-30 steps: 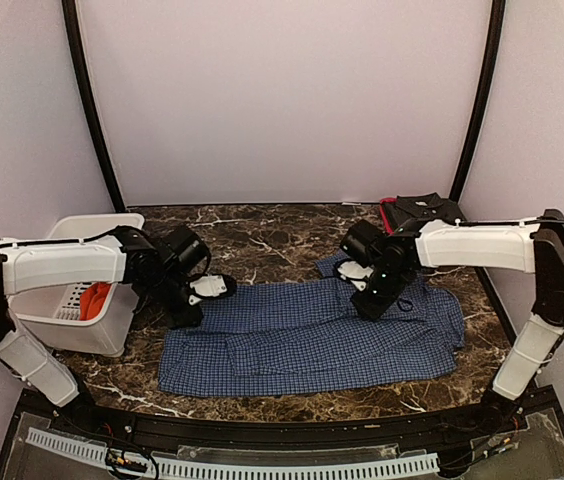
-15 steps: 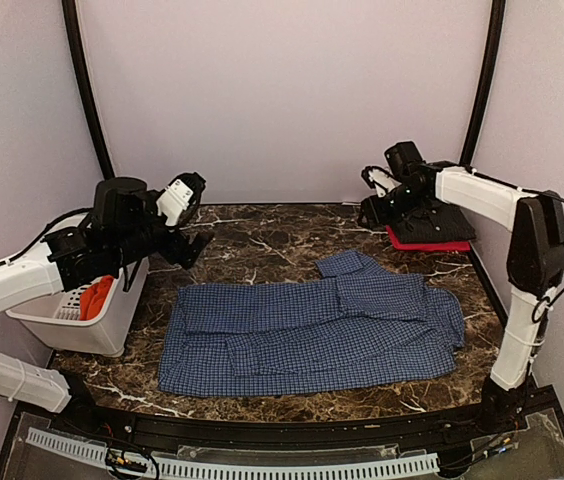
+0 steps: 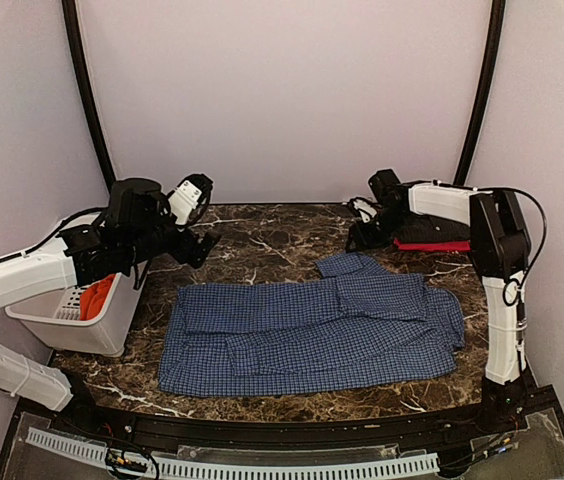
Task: Fold and stack the mixed laundry pile
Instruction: Adjust the rectangle-folded shirt at the center of the board.
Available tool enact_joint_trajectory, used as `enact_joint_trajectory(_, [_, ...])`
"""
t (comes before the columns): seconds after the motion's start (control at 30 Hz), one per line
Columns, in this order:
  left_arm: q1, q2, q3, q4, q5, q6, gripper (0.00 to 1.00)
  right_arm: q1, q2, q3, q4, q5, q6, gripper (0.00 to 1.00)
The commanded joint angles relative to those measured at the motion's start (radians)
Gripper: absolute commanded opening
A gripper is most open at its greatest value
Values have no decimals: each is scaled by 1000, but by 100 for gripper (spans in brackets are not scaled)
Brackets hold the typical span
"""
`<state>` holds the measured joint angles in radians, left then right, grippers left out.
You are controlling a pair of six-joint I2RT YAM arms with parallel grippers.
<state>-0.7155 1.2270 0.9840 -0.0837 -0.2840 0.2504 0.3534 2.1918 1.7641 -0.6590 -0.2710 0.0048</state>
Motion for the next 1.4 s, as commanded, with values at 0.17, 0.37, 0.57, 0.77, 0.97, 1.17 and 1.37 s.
enact_joint_trajectory(0.17, [5, -9, 1, 54, 25, 0, 99, -2, 78, 2, -12, -74, 33, 48])
enact_joint_trajectory(0.37, [5, -9, -4, 76, 36, 1, 98, -2, 86, 0, -20, -98, 38, 22])
enact_joint_trajectory(0.57, [5, -9, 1, 81, 38, -8, 97, -2, -26, -18, -1, -112, 67, 0])
enact_joint_trajectory(0.77, [6, -8, 4, 104, 46, -24, 97, -5, -212, -48, 80, -164, 135, 0])
enact_joint_trajectory(0.97, [-7, -10, 5, 146, 131, -33, 93, -2, -374, -127, 172, -234, 282, 0])
enact_joint_trajectory(1.17, [-103, 52, -21, 301, 171, 84, 92, 6, -566, -347, 332, -323, 460, 0])
enact_joint_trajectory(1.37, [-239, 274, 11, 598, 161, 266, 94, 13, -726, -518, 416, -350, 575, 0])
